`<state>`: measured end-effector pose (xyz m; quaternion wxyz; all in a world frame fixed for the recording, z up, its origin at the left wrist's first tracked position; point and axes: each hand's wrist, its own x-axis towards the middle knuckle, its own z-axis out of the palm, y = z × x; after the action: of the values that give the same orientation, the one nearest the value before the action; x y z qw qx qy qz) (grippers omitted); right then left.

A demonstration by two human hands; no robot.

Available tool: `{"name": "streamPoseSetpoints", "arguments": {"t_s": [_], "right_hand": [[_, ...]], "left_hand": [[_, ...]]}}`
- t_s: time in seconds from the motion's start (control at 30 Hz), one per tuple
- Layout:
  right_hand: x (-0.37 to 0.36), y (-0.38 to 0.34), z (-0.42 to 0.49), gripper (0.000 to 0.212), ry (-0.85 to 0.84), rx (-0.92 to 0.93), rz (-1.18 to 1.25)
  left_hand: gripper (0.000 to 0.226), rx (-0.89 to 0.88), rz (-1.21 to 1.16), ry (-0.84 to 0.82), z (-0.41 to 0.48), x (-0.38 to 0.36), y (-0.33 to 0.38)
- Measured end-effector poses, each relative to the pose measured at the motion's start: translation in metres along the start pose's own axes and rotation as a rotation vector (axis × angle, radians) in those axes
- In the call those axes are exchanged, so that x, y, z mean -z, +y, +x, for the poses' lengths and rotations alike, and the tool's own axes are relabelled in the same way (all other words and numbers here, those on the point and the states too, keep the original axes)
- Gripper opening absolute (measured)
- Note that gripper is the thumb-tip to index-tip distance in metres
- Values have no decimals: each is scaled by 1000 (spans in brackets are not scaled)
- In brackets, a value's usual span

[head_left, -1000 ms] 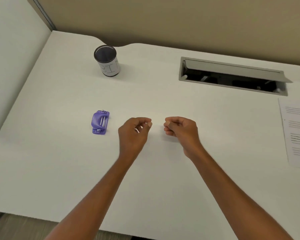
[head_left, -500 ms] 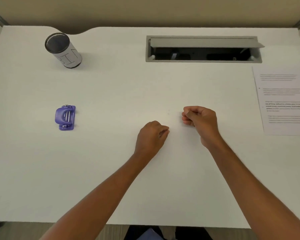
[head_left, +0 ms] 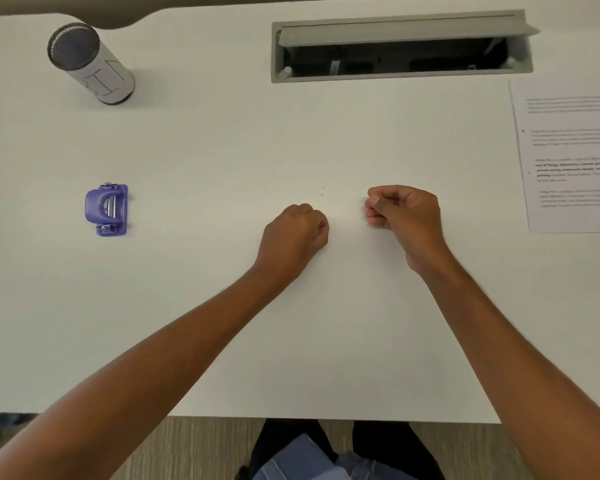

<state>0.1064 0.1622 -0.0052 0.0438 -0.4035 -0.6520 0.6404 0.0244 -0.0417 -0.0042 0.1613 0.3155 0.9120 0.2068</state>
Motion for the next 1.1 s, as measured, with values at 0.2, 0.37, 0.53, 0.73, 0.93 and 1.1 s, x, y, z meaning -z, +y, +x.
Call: {"name": "streamPoseSetpoints", "arguments": {"t_s": [0.2,0.37,0.53,0.73,0.93,1.1], "right_hand": [[-10,1,0,11,-22,115,-192],[-34,-10,3,11,-97,364,-489],[-56,-29,8,22,-173,524,-822],[-65,-38,9,31,-203,547,-1114],[-61,-44,4,31,-249,510,-1057],[-63,-44,8,27,-227,502,-1092]], "left_hand": [[4,20,-97,-39,1,-3,-6],[9,209,-276,76,-2,-4,-8],[11,314,-438,148,-5,1,-14],[9,351,-518,173,-7,4,-23],[9,368,-591,178,-7,2,-28],[7,364,-615,176,-7,0,-31]]}}
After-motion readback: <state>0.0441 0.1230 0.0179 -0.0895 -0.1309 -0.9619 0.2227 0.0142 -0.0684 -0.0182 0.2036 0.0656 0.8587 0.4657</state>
